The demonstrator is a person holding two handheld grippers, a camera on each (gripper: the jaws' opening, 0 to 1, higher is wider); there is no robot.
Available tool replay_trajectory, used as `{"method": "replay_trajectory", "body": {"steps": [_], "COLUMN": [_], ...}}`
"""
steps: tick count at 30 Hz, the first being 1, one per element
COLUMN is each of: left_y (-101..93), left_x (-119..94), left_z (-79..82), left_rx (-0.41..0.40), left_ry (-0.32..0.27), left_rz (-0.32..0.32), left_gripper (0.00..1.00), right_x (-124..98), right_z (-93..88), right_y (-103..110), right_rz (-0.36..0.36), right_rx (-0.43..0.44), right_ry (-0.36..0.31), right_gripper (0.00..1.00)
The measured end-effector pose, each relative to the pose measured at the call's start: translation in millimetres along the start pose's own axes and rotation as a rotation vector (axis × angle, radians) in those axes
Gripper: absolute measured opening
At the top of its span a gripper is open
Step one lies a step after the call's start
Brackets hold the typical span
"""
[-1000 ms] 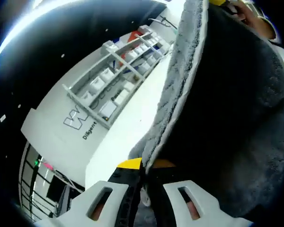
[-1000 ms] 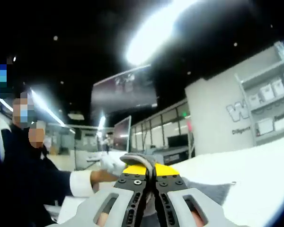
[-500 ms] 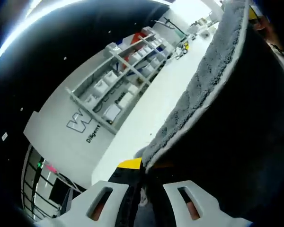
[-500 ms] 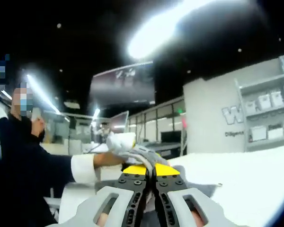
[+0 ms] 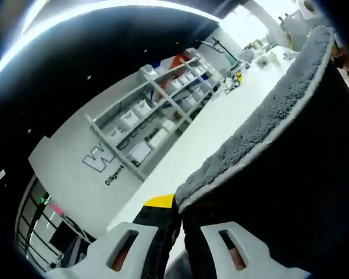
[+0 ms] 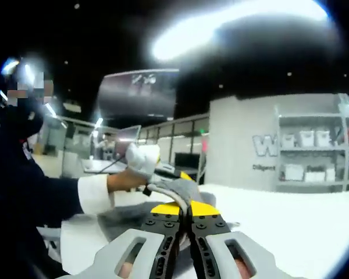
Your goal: Open the folded towel by lifting each exposed corner and separating the folded layers until the towel lies flat within the target outline without major curled edges
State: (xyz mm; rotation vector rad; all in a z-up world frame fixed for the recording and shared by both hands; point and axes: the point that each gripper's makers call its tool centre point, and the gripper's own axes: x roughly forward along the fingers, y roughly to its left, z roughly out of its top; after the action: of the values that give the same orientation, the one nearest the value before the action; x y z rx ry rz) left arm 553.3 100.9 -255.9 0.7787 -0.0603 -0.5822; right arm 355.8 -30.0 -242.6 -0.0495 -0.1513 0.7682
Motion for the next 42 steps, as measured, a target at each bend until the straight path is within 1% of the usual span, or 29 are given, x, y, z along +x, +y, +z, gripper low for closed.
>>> {"method": "replay_trajectory", "body": {"steps": [1, 2, 4, 6, 7, 9, 10, 12, 16, 19, 20, 21, 22, 24, 27, 28, 29, 30, 32, 33, 34, 36, 38, 42], "left_y": [-1.5, -2.5, -5.0, -8.4, -11.1, -20.4, -22.3, -24.5, -36.0, -39.4, -39.6, -39.7, -38.6, -49.0, -58.6, -64.1, -67.2, -70.7, -79.6, -80.0, -79.1, -77.7, -78.2, -81.6], "left_x": [1.9, 3.6, 10.2, 17.3, 20.8, 26.9, 28.8, 38.4, 49.9, 52.5, 55.2, 59.6, 67.4, 74.1, 83.3, 86.7, 88.4, 89.4, 88.7, 90.6, 92.7, 95.6, 102.1, 108.6], "left_z": [6.9, 10.4, 19.3, 27.5, 31.5, 42.1, 44.0, 49.8, 62.6, 70.9, 75.1, 80.3, 87.0, 91.3, 98.9, 97.1, 97.9, 99.9, 104.3, 108.6, 112.7, 114.2, 120.2, 131.9], "left_rx": [0.000, -0.001, -0.006, -0.016, -0.007, -0.016, -0.020, -0.003, -0.004, -0.015, -0.038, -0.054, -0.050, -0.049, -0.023, -0.022, -0.011, -0.004, 0.013, 0.015, 0.016, 0.010, 0.009, -0.009], "left_ry": [-0.015, -0.020, -0.034, -0.051, -0.056, -0.071, -0.071, -0.074, -0.085, -0.102, -0.111, -0.119, -0.122, -0.125, -0.134, -0.117, -0.116, -0.120, -0.135, -0.138, -0.139, -0.136, -0.136, -0.159], "left_rz": [-0.002, -0.004, -0.010, -0.028, -0.036, -0.055, -0.059, -0.065, -0.079, -0.084, -0.084, -0.088, -0.092, -0.103, -0.129, -0.151, -0.158, -0.160, -0.168, -0.169, -0.168, -0.166, -0.158, -0.156], "left_gripper": [0.03, 0.03, 0.03, 0.03, 0.03, 0.03, 0.03, 0.03, 0.03, 0.03, 0.03, 0.03, 0.03, 0.03, 0.03, 0.03, 0.03, 0.03, 0.03, 0.03, 0.03, 0.03, 0.03, 0.03], "right_x": [-3.4, -7.0, -12.8, -18.7, -21.0, -25.0, -27.5, -32.2, -40.1, -48.4, -50.6, -53.2, -56.3, -62.5, -71.3, -74.9, -77.0, -80.9, -84.7, -84.9, -85.1, -87.6, -90.1, -97.5], "right_z": [0.6, 2.3, 9.5, 15.1, 16.9, 16.5, 16.3, 14.9, 15.0, 20.1, 21.9, 23.6, 25.2, 26.1, 28.3, 29.1, 29.8, 36.3, 40.7, 41.0, 37.9, 34.8, 32.0, 31.9], "right_y": [-2.2, -4.4, -8.3, -13.2, -15.9, -19.5, -22.3, -26.5, -37.1, -47.6, -50.3, -54.5, -59.0, -67.3, -77.9, -81.0, -81.6, -81.9, -79.8, -79.3, -78.9, -83.5, -87.9, -99.7], "right_rz": [-0.012, -0.025, -0.042, -0.059, -0.065, -0.070, -0.078, -0.088, -0.116, -0.142, -0.145, -0.153, -0.163, -0.178, -0.206, -0.210, -0.211, -0.218, -0.215, -0.212, -0.209, -0.231, -0.239, -0.269], "right_rx": [-0.009, -0.017, -0.038, -0.056, -0.055, -0.048, -0.040, -0.041, -0.054, -0.056, -0.060, -0.061, -0.061, -0.046, -0.019, -0.011, -0.011, -0.026, -0.029, -0.029, -0.036, -0.051, -0.048, -0.029], "right_ry": [0.003, -0.001, -0.001, 0.001, 0.001, 0.015, 0.016, 0.025, 0.034, 0.028, 0.027, 0.027, 0.025, 0.029, 0.016, 0.018, 0.018, -0.008, -0.017, -0.015, 0.002, 0.013, 0.021, 0.010], "right_gripper": [0.00, 0.00, 0.00, 0.00, 0.00, 0.00, 0.00, 0.00, 0.00, 0.00, 0.00, 0.00, 0.00, 0.00, 0.00, 0.00, 0.00, 0.00, 0.00, 0.00, 0.00, 0.00, 0.00, 0.00]}}
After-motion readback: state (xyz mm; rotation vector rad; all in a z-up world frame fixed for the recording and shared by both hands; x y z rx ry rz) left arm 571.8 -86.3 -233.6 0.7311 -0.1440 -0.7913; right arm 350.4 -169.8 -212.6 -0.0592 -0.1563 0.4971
